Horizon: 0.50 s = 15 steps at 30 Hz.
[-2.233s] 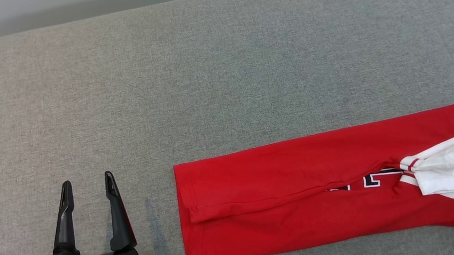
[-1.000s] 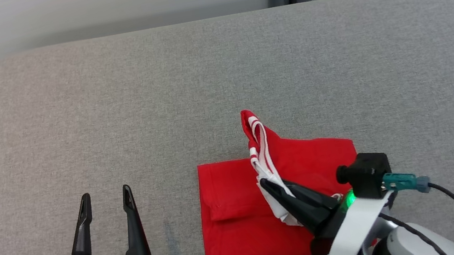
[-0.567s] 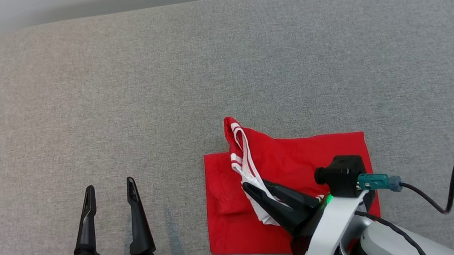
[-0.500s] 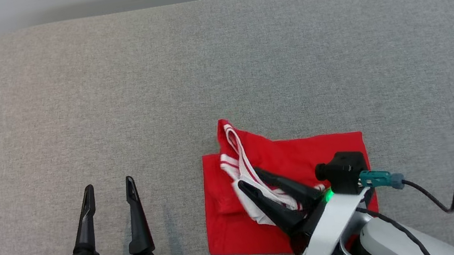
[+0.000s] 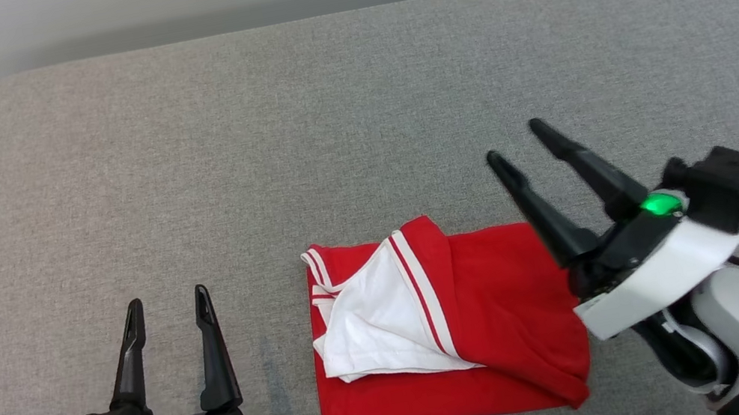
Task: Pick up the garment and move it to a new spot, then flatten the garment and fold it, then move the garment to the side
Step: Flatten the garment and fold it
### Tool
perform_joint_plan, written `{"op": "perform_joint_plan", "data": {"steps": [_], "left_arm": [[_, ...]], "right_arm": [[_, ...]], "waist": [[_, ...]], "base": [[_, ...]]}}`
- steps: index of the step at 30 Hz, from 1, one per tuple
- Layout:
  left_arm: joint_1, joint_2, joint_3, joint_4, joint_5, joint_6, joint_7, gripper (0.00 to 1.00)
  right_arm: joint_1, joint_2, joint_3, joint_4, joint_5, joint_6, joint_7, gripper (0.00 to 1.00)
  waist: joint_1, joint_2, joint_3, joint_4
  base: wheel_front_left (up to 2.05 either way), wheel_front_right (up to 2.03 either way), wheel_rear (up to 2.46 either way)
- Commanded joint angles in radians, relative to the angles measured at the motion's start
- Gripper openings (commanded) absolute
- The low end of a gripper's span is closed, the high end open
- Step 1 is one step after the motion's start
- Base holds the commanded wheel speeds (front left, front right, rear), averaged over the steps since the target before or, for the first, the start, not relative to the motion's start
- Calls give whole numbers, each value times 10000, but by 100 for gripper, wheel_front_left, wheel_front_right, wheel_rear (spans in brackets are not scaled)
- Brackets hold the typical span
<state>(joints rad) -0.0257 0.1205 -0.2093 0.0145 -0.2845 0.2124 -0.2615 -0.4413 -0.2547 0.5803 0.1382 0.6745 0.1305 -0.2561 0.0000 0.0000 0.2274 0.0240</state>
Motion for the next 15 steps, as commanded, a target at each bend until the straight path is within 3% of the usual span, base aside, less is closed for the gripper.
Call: {"op": "perform_joint_plan", "data": {"steps": [1,12,15], "left_arm": [[9,86,65,27,12,-37,-31,100],[282,268,180,77,-17,-59,-28,100],[371,347,199,69,-29,-55,29,100]], "right_arm": [[335,-206,-535,-184,-269,5,-67,100],[2861,-878,-4275,-572,-1968,5,193,100],[3301,-837,-4783,-678,-2212,5,299,100]], "waist": [[0,0,-50,-72],[0,0,-396,-525],[0,0,-493,-622]], "base": [[0,0,0],[0,0,0],[0,0,0]]}}
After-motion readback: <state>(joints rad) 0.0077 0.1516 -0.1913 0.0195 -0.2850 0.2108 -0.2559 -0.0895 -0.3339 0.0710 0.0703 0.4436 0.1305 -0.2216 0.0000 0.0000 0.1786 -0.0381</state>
